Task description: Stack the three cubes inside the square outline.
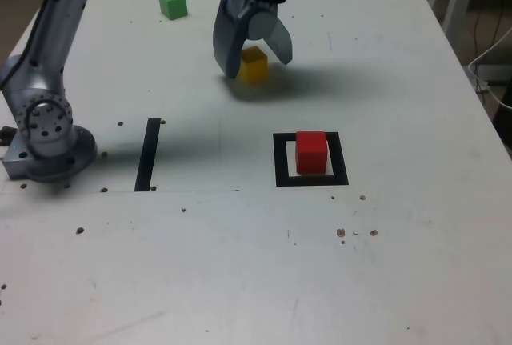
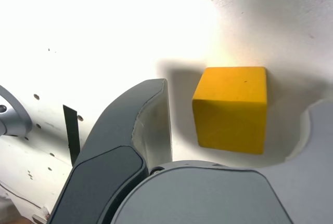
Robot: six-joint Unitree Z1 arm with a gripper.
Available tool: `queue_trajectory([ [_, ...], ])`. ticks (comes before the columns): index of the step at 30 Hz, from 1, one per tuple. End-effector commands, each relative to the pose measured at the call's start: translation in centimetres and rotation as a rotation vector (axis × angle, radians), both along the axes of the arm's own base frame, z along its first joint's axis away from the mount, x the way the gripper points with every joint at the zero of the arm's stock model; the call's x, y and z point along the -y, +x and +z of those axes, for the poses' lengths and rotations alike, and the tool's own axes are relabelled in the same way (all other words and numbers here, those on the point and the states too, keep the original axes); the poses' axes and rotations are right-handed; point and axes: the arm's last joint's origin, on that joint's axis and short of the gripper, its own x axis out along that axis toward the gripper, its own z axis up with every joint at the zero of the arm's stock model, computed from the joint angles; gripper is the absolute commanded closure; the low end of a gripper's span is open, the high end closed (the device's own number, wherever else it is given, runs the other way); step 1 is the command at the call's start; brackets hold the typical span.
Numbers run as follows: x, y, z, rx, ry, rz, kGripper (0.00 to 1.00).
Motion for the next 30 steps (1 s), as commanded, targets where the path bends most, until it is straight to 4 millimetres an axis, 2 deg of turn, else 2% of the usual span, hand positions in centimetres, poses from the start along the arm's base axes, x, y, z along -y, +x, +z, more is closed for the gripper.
queue_trajectory([
  [1, -0.1, 0.1, -0.2, -0.001, 0.009, -0.005, 0.53],
  [4, -0.2, 0.3, -0.3, 0.003, 0.02, -0.011, 0.64],
  [6, -0.2, 0.3, -0.3, 0.005, 0.024, -0.014, 0.67],
  [23, 0.2, 0.4, -0.3, 0.01, 0.021, -0.036, 0.67],
  [30, 2.0, 1.3, 1.5, 0.048, 0.028, -0.105, 0.67],
])
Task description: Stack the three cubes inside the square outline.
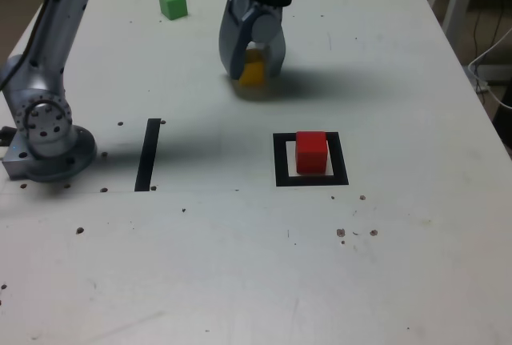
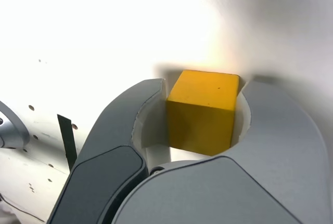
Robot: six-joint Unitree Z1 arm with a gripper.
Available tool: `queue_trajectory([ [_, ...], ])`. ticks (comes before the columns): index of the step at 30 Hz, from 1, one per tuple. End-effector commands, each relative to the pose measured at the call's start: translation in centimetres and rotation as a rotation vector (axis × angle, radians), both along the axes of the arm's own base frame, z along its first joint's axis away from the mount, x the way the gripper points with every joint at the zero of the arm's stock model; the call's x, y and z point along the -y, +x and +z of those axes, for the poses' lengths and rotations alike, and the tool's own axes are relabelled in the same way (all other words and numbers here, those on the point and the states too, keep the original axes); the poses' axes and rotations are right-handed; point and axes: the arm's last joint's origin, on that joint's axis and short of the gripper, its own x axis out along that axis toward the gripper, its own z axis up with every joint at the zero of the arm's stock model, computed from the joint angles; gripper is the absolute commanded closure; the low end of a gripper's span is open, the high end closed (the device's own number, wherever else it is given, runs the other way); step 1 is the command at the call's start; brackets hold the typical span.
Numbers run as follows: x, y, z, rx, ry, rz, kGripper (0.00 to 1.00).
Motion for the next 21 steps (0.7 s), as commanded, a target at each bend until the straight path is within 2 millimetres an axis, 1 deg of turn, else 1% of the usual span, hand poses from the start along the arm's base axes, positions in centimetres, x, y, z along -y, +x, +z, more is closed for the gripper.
queue_trajectory([
  [1, 1.2, 0.3, 1.4, 0.02, 0.008, -0.032, 0.67],
  [6, 4.2, 1.3, 3.8, 0.041, 0.023, -0.1, 0.67],
  [9, 6.5, 2.2, 5.3, 0.048, 0.031, -0.144, 0.67],
  [12, 8.6, 2.9, 6.3, 0.05, 0.037, -0.179, 0.67],
  [16, 11.4, 3.6, 7.1, 0.055, 0.035, -0.218, 0.67],
  [21, 14.4, 4.1, 7.1, 0.061, 0.02, -0.247, 0.67],
])
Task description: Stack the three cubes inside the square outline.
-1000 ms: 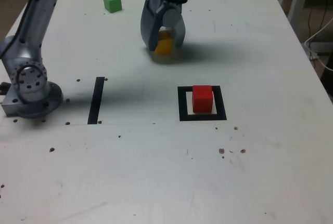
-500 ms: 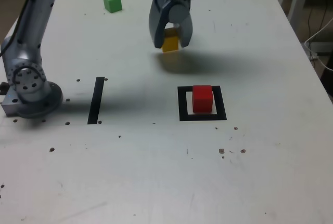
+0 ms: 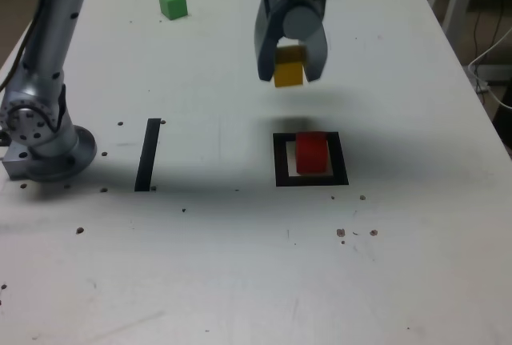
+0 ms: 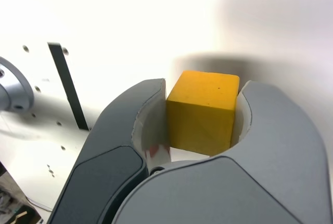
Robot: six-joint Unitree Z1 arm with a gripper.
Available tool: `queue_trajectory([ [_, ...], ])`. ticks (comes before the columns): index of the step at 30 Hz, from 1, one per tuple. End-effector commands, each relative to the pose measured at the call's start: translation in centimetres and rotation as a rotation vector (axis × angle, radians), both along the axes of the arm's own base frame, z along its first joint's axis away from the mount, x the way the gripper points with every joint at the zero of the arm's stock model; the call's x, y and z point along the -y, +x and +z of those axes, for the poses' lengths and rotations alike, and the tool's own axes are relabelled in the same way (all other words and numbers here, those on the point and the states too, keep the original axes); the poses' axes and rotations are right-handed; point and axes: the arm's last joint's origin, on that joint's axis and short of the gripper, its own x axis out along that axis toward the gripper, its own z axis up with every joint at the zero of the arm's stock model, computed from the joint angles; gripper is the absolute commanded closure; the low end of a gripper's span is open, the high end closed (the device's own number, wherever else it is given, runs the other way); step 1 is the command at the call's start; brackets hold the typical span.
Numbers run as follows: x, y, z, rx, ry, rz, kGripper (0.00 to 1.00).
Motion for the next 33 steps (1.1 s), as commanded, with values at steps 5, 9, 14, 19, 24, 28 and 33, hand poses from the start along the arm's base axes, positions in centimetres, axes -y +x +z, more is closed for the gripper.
queue_trajectory([
  [5, 3.5, 0.5, 0.1, 0.005, -0.011, -0.027, 0.67],
  [9, 5.2, 0.9, 0.2, 0.015, -0.013, -0.042, 0.67],
  [14, 6.7, 1.4, -0.1, 0.01, -0.023, -0.056, 0.67],
  [19, 7.6, 2.0, -0.7, -0.004, -0.033, -0.065, 0.67],
  [24, 7.8, 2.5, -1.4, -0.022, -0.038, -0.067, 0.67],
  [28, 7.8, 2.6, -1.9, -0.033, -0.04, -0.066, 0.67],
  [33, 7.9, 2.8, -2.3, -0.042, -0.042, -0.066, 0.67],
])
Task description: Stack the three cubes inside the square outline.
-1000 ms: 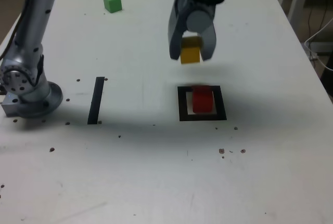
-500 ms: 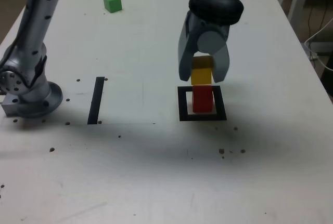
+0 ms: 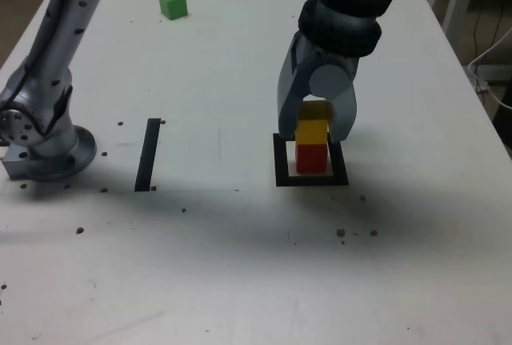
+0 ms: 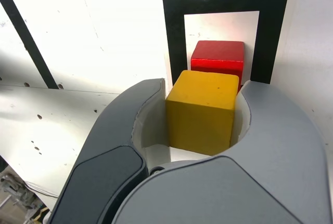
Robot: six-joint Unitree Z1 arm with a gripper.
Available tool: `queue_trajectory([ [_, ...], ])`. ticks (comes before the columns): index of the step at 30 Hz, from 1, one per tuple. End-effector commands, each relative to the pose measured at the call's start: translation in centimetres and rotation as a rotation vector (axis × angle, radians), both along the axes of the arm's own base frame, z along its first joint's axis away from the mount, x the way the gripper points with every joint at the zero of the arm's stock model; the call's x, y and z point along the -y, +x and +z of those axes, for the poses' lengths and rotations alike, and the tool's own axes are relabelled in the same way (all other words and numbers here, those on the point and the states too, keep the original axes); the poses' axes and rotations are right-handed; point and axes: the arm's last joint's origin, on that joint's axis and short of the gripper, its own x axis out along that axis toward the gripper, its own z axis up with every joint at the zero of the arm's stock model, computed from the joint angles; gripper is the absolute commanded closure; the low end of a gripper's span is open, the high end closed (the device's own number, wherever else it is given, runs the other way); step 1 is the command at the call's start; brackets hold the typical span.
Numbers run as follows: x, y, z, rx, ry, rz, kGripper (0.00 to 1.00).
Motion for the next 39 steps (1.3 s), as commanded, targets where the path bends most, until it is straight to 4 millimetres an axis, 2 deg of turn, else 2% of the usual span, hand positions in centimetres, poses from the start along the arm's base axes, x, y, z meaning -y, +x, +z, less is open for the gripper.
queue_trajectory([
  [1, 0.1, 0.0, -0.3, -0.018, -0.001, 0.0, 0.67],
  [11, 0.1, 0.4, -0.9, -0.023, -0.001, -0.002, 0.67],
  [13, 0.1, 0.4, -0.9, -0.023, 0.0, -0.002, 0.65],
  [19, 0.1, 0.4, -1.0, -0.024, 0.0, -0.008, 0.18],
  [22, 0.1, 0.3, -1.0, -0.026, 0.0, -0.01, 0.08],
  [33, 0.0, -0.1, -0.9, -0.032, 0.005, -0.009, 0.06],
  [39, -0.8, -1.9, 1.7, 0.012, 0.061, -0.006, 0.01],
])
